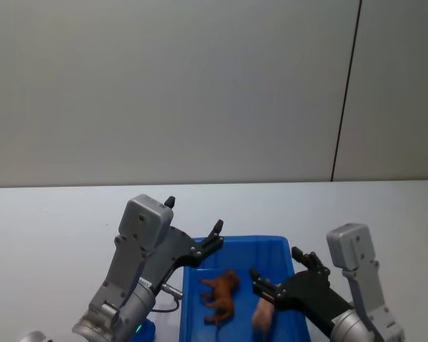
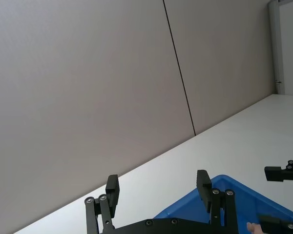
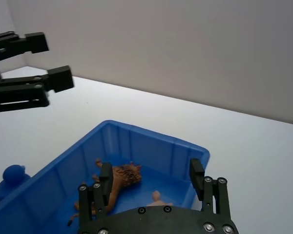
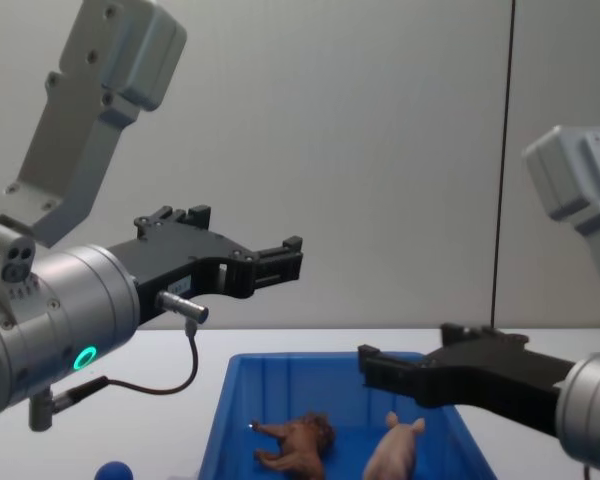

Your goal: Pick up the two dolls from the table and place them into the box.

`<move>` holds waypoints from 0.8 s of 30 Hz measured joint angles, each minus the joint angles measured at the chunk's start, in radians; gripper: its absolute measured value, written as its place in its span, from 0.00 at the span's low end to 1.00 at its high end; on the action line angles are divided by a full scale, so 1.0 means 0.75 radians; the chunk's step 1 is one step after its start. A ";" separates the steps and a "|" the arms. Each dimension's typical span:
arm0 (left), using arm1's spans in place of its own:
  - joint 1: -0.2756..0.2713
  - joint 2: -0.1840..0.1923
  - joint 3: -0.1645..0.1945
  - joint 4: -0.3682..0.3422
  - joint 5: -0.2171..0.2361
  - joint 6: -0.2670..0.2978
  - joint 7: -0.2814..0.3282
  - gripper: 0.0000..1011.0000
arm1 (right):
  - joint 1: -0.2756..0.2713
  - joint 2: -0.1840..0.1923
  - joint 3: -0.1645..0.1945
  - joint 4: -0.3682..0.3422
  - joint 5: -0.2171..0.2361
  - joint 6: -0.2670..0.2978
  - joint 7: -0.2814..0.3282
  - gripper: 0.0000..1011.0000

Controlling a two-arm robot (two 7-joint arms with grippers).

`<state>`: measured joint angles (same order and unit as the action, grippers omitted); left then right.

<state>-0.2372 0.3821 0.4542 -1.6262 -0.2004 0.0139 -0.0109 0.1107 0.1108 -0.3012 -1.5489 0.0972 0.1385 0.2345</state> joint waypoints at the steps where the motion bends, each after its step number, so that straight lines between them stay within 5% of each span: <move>1: 0.000 0.000 0.000 0.000 0.000 0.000 0.000 0.99 | 0.000 0.000 0.000 0.000 0.000 0.000 0.000 0.94; 24: 0.000 0.000 0.000 0.000 0.000 0.000 0.000 0.99 | -0.125 0.086 0.070 -0.118 0.077 -0.056 -0.209 0.99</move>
<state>-0.2369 0.3821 0.4542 -1.6262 -0.2004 0.0141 -0.0109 0.0168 0.1756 -0.2489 -1.6375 0.1548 0.0967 0.0778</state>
